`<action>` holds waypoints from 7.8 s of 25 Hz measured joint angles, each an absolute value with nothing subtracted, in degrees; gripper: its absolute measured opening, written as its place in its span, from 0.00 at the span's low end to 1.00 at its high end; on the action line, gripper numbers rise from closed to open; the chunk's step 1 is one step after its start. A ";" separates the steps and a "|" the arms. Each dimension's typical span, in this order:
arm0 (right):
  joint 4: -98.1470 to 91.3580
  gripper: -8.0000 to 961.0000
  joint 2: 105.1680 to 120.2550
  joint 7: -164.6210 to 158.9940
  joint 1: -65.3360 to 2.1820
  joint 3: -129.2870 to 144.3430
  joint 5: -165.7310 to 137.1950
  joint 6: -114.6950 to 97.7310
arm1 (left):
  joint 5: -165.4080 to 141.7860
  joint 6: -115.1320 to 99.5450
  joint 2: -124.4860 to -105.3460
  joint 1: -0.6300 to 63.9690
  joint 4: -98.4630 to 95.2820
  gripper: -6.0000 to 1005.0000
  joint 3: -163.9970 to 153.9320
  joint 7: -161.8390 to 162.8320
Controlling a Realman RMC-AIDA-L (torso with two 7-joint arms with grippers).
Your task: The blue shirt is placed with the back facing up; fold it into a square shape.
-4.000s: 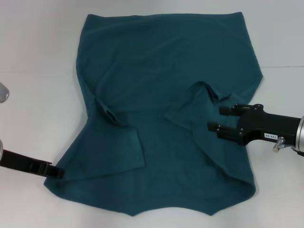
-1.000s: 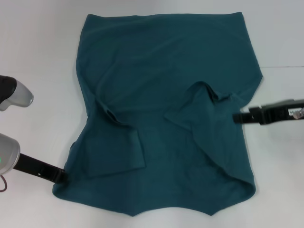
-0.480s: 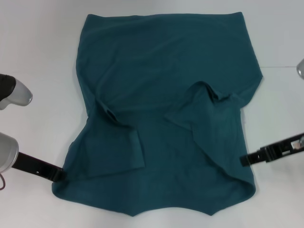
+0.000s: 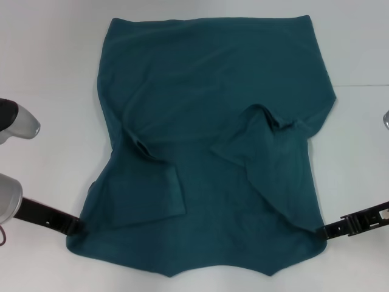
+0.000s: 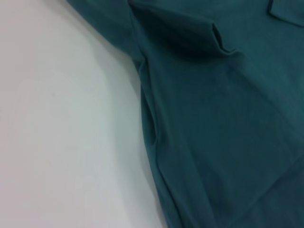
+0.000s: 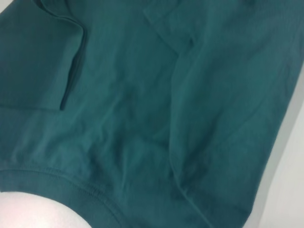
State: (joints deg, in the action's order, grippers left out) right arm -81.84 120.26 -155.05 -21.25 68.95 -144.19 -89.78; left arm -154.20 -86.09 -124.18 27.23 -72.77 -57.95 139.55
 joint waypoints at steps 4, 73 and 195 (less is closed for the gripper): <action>-80.69 0.63 120.30 -154.80 -21.12 69.85 -144.08 -88.01 | -154.18 -86.04 -124.21 27.23 -72.77 0.05 -58.07 139.44; -74.62 0.07 119.97 -155.95 -24.43 78.44 -149.77 -79.71 | -154.16 -86.27 -124.19 26.28 -72.28 0.05 -58.01 137.82; -73.15 0.80 119.88 -114.09 -17.84 48.26 -110.65 -88.41 | -158.57 -91.03 -124.01 28.49 -72.07 0.39 -57.13 139.31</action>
